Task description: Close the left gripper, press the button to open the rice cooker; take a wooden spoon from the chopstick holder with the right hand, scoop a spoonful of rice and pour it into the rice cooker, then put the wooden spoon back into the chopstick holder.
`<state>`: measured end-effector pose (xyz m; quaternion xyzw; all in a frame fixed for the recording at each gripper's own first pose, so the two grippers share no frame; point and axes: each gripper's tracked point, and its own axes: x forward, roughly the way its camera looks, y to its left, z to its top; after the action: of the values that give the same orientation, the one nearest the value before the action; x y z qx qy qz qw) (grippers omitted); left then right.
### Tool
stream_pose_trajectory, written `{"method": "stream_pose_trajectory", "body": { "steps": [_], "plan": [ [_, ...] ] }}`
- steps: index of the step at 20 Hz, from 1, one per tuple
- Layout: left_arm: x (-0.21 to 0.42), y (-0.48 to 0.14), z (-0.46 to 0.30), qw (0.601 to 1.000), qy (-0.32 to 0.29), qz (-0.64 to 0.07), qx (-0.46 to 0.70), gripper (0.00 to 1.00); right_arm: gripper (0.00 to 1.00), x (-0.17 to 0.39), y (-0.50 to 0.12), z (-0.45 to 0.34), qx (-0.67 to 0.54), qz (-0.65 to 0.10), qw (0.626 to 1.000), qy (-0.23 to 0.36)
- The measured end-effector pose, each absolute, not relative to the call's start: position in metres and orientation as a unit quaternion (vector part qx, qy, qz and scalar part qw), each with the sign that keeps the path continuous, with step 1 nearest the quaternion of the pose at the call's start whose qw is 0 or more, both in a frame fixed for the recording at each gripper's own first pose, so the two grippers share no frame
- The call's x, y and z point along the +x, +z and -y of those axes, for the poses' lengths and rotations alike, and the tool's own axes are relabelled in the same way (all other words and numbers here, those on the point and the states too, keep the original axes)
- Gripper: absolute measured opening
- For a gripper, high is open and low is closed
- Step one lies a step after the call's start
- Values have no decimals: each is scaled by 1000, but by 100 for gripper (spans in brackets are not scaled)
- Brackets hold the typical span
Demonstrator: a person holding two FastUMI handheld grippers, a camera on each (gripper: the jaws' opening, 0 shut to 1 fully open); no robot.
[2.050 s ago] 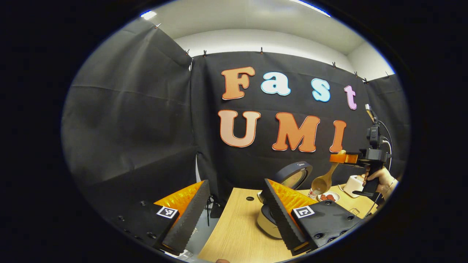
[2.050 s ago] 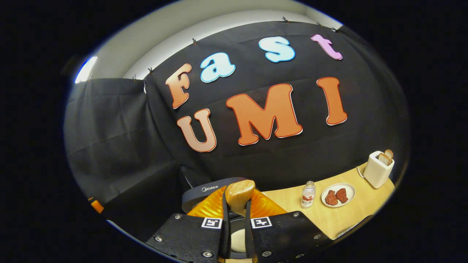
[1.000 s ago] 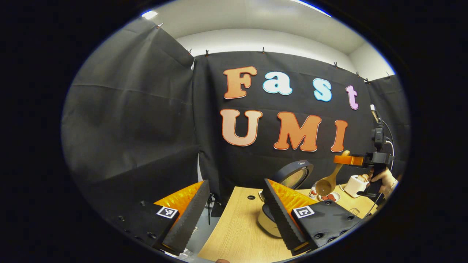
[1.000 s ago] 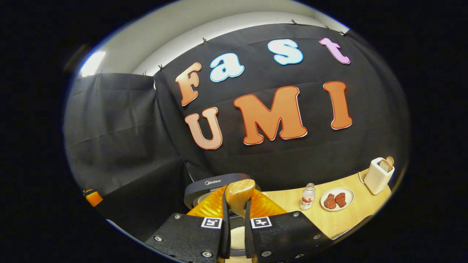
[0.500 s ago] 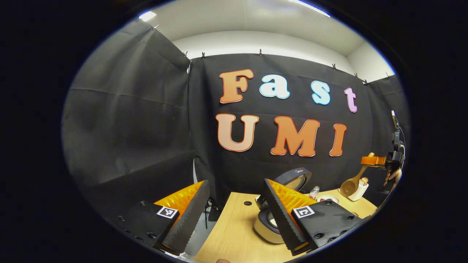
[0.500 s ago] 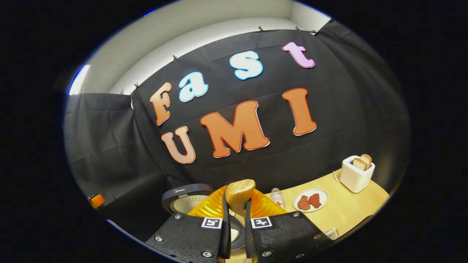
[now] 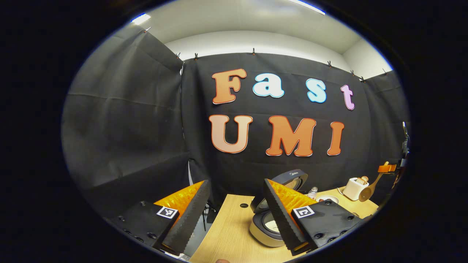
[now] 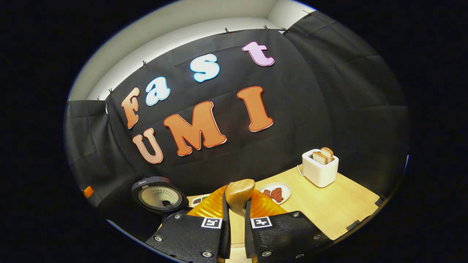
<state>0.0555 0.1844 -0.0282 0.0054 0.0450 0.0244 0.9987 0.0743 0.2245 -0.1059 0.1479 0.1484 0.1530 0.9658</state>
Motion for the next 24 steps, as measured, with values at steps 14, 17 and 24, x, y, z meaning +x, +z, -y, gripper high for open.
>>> {"method": "stream_pose_trajectory", "body": {
  "steps": [14,17,24],
  "plan": [
    [43,-33,-169,997,61,-50,0,98,14,84,-269,-167,169,-246,948,108],
    [38,-32,-174,995,81,-52,2,98,15,87,-290,-169,184,-256,942,114],
    [37,-35,-160,995,77,-58,16,100,14,97,-329,-169,218,-278,927,129]
  ]
}}
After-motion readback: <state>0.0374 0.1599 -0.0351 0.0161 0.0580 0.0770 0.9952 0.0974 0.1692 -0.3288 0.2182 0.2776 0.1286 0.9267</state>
